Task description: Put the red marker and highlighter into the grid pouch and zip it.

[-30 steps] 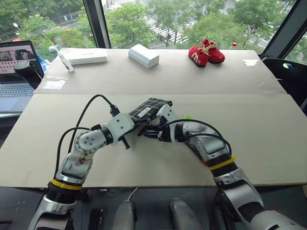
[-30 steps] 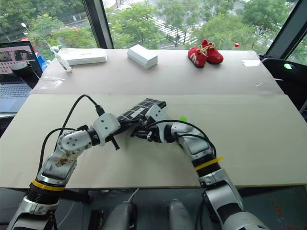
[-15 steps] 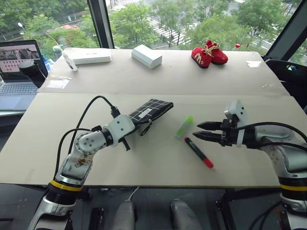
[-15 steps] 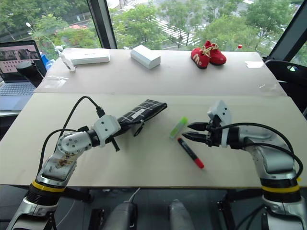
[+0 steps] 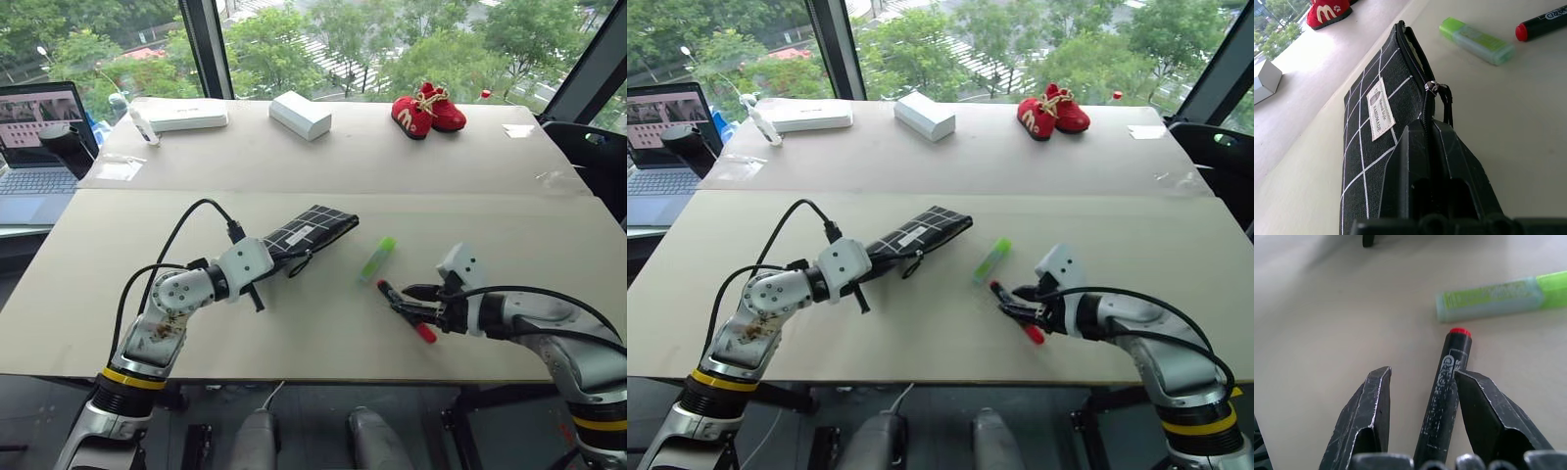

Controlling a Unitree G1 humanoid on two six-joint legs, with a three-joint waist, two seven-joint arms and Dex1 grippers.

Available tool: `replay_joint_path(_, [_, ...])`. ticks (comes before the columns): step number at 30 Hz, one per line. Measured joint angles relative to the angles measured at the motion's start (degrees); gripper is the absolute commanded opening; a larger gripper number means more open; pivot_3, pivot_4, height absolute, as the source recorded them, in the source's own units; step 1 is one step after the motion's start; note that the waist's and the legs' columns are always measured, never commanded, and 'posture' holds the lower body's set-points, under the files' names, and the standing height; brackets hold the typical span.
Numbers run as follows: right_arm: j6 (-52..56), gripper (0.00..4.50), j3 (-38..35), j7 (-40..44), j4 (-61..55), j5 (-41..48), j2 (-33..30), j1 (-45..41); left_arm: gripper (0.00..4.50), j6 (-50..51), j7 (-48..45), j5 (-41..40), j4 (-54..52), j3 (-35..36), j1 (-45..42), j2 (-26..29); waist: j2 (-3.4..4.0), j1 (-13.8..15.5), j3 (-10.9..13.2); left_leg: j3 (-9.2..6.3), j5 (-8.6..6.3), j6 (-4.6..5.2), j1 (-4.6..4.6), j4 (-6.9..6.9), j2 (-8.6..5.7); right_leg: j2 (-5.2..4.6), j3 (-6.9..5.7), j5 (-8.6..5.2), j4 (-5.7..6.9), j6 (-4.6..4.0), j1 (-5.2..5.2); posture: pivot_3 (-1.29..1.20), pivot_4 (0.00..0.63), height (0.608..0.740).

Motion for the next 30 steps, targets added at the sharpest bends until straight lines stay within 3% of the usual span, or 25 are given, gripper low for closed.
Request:
replay_joint_path(13, [-4.7, 2.3, 5.4, -0.7, 1.7, -5.4, -2.4, 0.9, 0.0, -5.9, -6.5, -5.6, 1.2, 2.5, 2.1, 2.8, -0.09, -0.1, -0.1, -0.01, 0.0, 0.0, 0.11, 0.01, 0.02, 0.01, -0.02, -0.01, 0.0, 0.01, 0.1, 0.0, 0.15, 0.731])
replay_joint_path(16, [-5.9, 1.75, 6.1, -0.6, 1.9, -6.1, -2.7, 0.9, 0.0, -7.0, -6.8, -5.7, 2.3, 3.2, 2.1, 3.5, -0.09, -0.1, -0.1, 0.0, 0.0, 0.0, 0.14, 0.01, 0.02, 0.01, -0.02, -0.01, 0.01, 0.01, 0.12, 0.0, 0.15, 0.731])
replay_joint_path(20, [-8.2, 0.54, 6.5, -0.2, 3.6, -7.6, -3.4, 0.2, 0.0, -7.7, -7.1, -5.8, 4.1, 4.4, 2.0, 4.6, -0.11, -0.1, -0.1, 0.0, 0.0, 0.0, 0.14, 0.01, 0.02, 0.01, -0.02, -0.01, 0.01, 0.01, 0.13, 0.0, 0.15, 0.731])
replay_joint_path(26, [-9.2, 0.52, 6.2, 0.1, 7.3, -7.7, -3.2, -2.1, 0.0, -9.0, -7.4, -5.8, 5.0, 4.9, 2.0, 5.2, -0.13, 0.0, -0.1, 0.01, 0.0, 0.0, 0.17, 0.02, 0.01, 0.0, -0.01, 0.0, 0.01, 0.01, 0.16, 0.0, 0.15, 0.731])
replay_joint_path(30, [-11.8, 0.52, 1.9, 0.7, 11.7, -7.0, -3.2, -8.1, 0.0, -9.2, -7.7, -6.3, 5.0, 5.1, 2.2, 5.2, -0.12, -0.1, 0.0, 0.04, 0.0, 0.0, 0.09, 0.02, 0.02, 0.01, 0.01, 0.0, 0.06, 0.0, 0.03, 0.0, 0.15, 0.731])
